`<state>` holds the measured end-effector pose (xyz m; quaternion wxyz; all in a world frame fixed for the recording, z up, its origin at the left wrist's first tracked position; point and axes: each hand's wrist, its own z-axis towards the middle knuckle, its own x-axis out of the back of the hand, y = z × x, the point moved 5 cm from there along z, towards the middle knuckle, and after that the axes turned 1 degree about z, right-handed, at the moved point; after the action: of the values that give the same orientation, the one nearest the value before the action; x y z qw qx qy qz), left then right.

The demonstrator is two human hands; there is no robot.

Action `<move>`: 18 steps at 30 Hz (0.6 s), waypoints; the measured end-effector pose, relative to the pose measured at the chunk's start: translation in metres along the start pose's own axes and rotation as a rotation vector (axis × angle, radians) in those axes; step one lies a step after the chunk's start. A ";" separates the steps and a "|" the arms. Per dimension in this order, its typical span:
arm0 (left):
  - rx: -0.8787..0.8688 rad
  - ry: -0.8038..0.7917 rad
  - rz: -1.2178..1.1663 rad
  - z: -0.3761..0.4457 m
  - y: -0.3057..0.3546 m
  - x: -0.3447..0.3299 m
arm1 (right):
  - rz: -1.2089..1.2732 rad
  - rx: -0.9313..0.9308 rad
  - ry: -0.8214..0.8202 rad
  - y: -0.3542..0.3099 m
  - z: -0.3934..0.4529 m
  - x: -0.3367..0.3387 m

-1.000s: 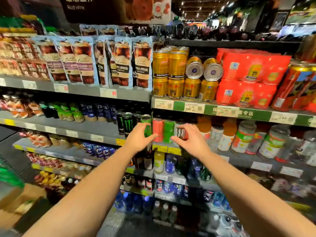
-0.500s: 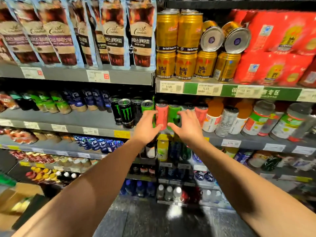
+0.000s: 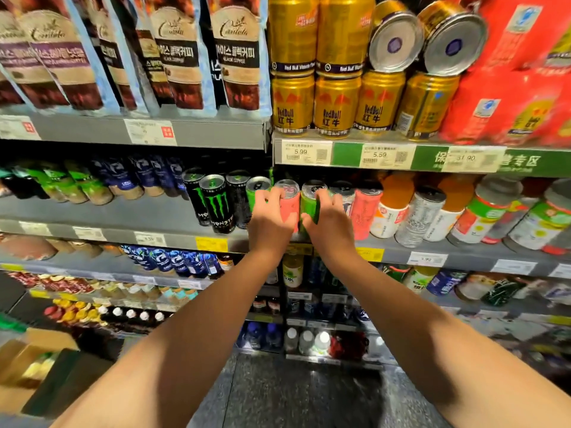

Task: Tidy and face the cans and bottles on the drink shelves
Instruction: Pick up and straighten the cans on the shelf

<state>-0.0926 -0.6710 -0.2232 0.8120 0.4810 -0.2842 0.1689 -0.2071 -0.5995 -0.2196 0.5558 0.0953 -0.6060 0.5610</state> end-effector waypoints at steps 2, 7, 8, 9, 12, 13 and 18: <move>-0.019 0.054 -0.043 -0.003 0.002 -0.001 | 0.017 -0.012 0.025 0.001 -0.005 -0.003; 0.027 0.014 -0.125 -0.007 -0.005 -0.006 | 0.049 0.017 0.058 0.011 -0.012 -0.012; 0.059 0.009 -0.178 -0.008 -0.007 -0.005 | 0.075 0.019 0.059 0.012 -0.012 -0.013; 0.085 0.005 -0.241 -0.008 -0.008 -0.004 | 0.136 0.008 0.074 0.012 -0.013 -0.011; 0.085 0.008 -0.295 -0.008 -0.010 0.000 | 0.385 -0.055 0.118 0.013 -0.015 -0.003; 0.047 0.024 -0.270 -0.008 -0.010 0.000 | 0.433 -0.053 0.124 0.013 -0.016 -0.002; 0.030 0.012 -0.244 -0.013 -0.015 0.002 | 0.467 -0.034 0.124 0.018 -0.020 -0.004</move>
<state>-0.0792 -0.6665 -0.2373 0.8210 0.5231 -0.2159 0.0759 -0.2071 -0.5796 -0.2380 0.4486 -0.0915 -0.5859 0.6687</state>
